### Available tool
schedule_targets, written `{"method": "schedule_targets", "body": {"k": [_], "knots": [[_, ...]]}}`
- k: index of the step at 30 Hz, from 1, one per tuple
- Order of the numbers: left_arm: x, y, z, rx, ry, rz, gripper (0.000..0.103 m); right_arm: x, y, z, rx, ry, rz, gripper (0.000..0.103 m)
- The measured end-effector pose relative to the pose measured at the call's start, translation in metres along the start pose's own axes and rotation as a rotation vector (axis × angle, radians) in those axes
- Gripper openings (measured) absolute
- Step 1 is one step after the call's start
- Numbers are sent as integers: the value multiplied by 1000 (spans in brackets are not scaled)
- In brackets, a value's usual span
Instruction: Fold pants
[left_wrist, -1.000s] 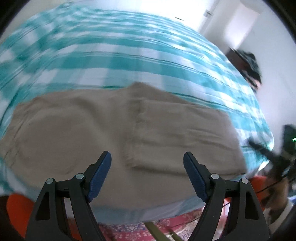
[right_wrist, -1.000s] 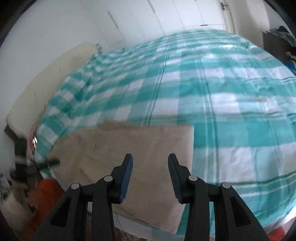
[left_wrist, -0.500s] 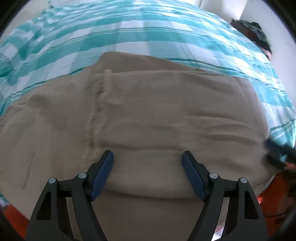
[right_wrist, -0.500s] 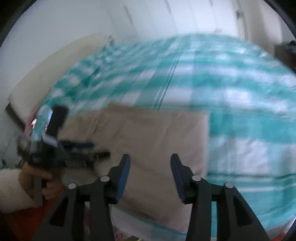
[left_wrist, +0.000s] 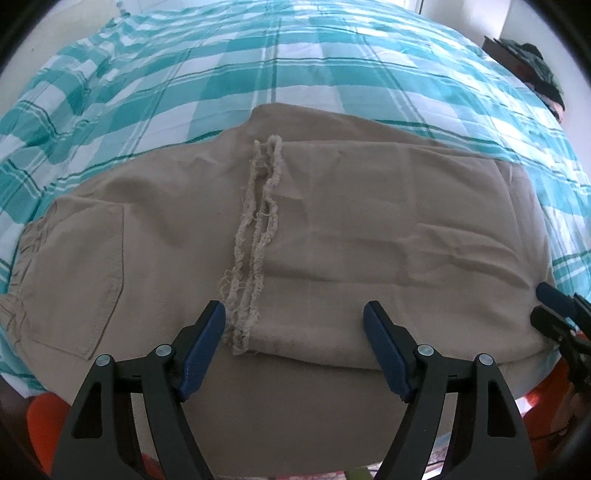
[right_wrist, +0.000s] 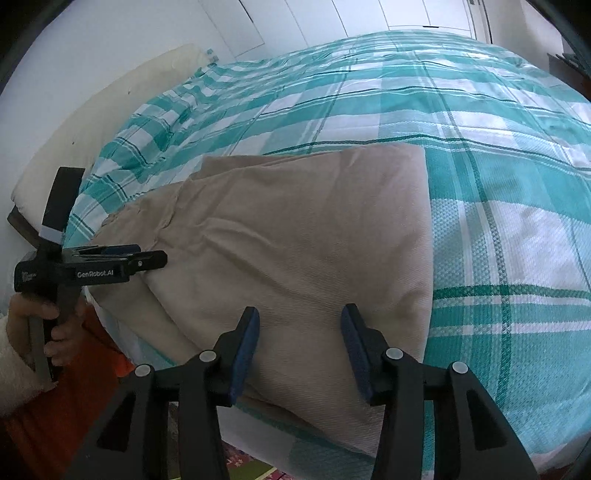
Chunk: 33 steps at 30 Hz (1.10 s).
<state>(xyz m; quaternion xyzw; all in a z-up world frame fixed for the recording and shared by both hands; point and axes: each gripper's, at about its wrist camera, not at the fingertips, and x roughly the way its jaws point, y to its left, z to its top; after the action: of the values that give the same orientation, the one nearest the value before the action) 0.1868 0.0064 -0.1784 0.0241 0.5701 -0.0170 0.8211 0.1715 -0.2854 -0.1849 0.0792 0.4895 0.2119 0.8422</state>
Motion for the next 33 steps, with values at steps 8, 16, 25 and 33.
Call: {"method": "schedule_targets", "body": {"k": [8, 16, 25, 33], "knots": [[-5, -3, 0, 5, -16, 7, 79, 0, 5, 0, -13, -4, -28, 47], [-21, -67, 11, 159, -64, -151, 87, 0, 5, -1, -15, -5, -27, 47], [41, -20, 37, 46, 20, -5, 98, -1, 5, -2, -20, 8, -27, 47], [-10, 100, 17, -162, 18, -127, 81, -1, 6, -1, -25, 10, -32, 47]]}}
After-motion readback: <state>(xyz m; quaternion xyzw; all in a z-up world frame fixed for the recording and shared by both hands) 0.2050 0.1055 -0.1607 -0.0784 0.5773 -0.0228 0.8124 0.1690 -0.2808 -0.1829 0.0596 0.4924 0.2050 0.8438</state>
